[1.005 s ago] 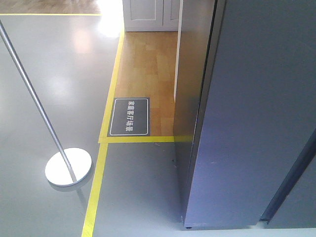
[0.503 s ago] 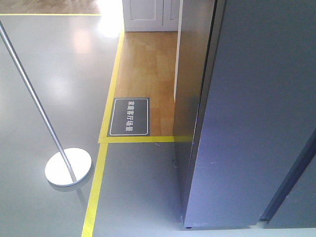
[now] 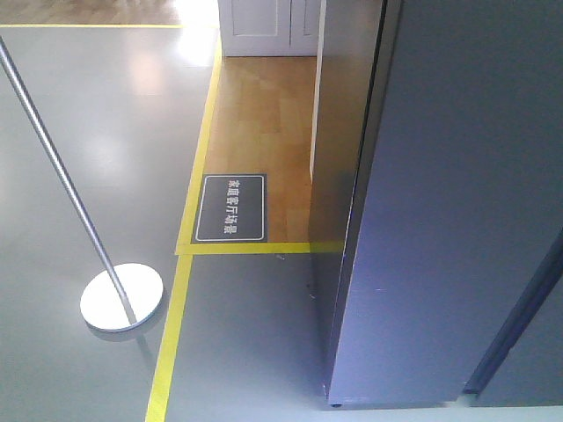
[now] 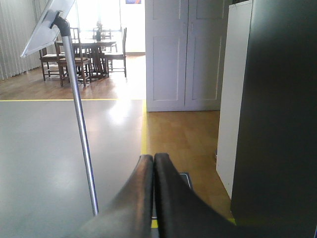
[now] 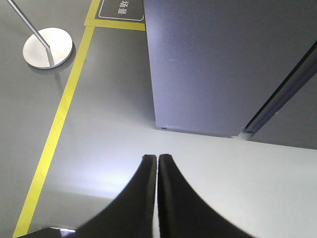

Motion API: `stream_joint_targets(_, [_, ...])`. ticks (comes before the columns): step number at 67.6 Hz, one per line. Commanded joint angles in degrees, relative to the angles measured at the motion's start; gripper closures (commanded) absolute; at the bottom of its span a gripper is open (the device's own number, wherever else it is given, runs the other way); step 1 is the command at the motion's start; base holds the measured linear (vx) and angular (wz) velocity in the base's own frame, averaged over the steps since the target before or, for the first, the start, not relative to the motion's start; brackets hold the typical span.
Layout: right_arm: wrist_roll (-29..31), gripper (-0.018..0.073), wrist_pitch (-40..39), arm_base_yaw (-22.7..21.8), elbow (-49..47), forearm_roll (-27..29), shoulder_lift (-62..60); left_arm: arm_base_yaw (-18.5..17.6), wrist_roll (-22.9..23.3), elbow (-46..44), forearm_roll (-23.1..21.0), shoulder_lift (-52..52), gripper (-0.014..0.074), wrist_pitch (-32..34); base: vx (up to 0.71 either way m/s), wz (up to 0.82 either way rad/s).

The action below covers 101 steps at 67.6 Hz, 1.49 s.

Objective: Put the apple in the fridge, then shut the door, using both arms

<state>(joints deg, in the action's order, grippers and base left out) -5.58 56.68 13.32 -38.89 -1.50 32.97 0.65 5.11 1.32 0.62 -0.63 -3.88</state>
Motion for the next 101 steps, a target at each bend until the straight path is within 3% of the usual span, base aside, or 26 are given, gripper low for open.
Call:
stream_joint_targets(1, [0.6, 0.0562, -3.0, 0.0, -1.4, -0.4, 0.1, -0.3, 0.3, 0.8, -0.6, -0.9, 0.0603, 4.6, 0.00, 0.00])
stream_joint_targets(44, [0.6, 0.0562, -3.0, 0.0, -1.4, -0.5, 0.1, -0.3, 0.3, 0.8, -0.6, -0.9, 0.0603, 4.6, 0.00, 0.00])
stream_joint_targets(56, [1.0, 0.0562, -4.2, -1.1, -1.4, -3.4, -3.7, -0.3, 0.3, 0.8, -0.6, -0.9, 0.0603, 4.6, 0.00, 0.00])
stream_joint_targets(64, [1.1, 0.0562, -9.4, -4.8, -0.7, -3.4, -7.9, -0.3, 0.3, 0.8, -0.6, -0.9, 0.0603, 4.6, 0.00, 0.00])
stream_joint_targets(76, [2.6, 0.0562, -23.5, -10.4, 9.9, -4.1, -15.4, -0.3, 0.4, 0.8, -0.6, -0.9, 0.0603, 4.6, 0.00, 0.00])
stream_joint_targets(87, [2.0, 0.0562, -36.4, -12.6, 22.0, -2.2, -22.6, -0.3, 0.4, 0.8, -0.6, -0.9, 0.0603, 4.6, 0.00, 0.00])
stream_joint_targets(101, [2.0, 0.0562, -46.0, -12.7, 32.8, -0.4, -29.2, -0.3, 0.4, 0.8, -0.6, -0.9, 0.0603, 4.6, 0.00, 0.00])
